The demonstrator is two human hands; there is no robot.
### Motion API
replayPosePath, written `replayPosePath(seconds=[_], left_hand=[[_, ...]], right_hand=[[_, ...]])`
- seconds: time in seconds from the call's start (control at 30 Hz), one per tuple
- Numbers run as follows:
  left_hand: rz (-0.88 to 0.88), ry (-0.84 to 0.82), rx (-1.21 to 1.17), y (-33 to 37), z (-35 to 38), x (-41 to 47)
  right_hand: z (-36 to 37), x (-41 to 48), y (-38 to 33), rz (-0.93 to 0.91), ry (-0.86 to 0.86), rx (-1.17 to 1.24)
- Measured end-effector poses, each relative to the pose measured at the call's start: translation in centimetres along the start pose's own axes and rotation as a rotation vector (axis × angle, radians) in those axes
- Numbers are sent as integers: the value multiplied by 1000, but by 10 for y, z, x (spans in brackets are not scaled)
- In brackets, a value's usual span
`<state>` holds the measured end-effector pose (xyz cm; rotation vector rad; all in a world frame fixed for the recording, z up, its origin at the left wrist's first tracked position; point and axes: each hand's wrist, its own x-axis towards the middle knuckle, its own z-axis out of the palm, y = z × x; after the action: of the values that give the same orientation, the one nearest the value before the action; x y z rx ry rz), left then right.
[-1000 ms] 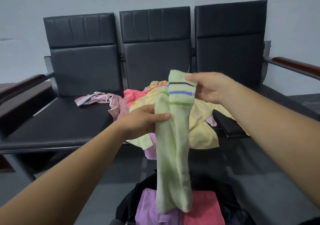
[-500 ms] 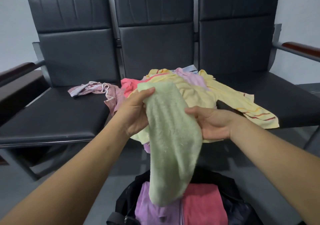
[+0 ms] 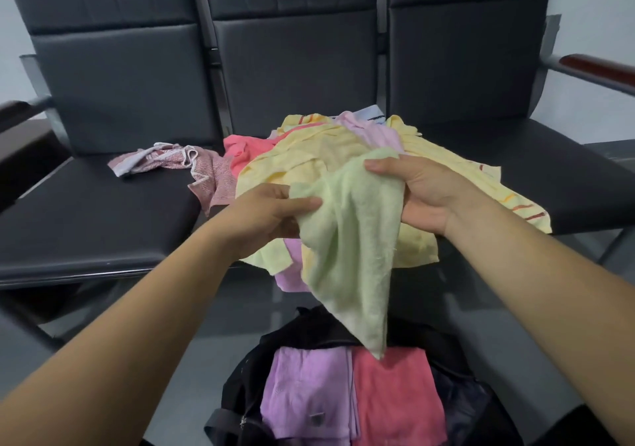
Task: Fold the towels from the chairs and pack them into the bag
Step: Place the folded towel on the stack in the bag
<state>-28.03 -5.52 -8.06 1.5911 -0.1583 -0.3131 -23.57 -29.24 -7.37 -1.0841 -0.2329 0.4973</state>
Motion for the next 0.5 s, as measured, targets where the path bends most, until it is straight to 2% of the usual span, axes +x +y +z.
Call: replayPosePath(seconds=[0.13, 0.23, 0.33, 0.4, 0.5], left_hand=[[76, 46, -256, 9, 4, 1], [73, 120, -456, 19, 8, -1], [87, 113, -506, 23, 9, -3], [107, 100, -503, 23, 10, -6], [168, 89, -401, 24, 4, -14]], right_hand=[[-13, 6, -8, -107, -93, 34], [-14, -3, -10, -71, -83, -55], [-18, -9, -7, -49, -24, -120], [-15, -11, -10, -58, -62, -114], [-5, -15, -17, -80, -86, 45]])
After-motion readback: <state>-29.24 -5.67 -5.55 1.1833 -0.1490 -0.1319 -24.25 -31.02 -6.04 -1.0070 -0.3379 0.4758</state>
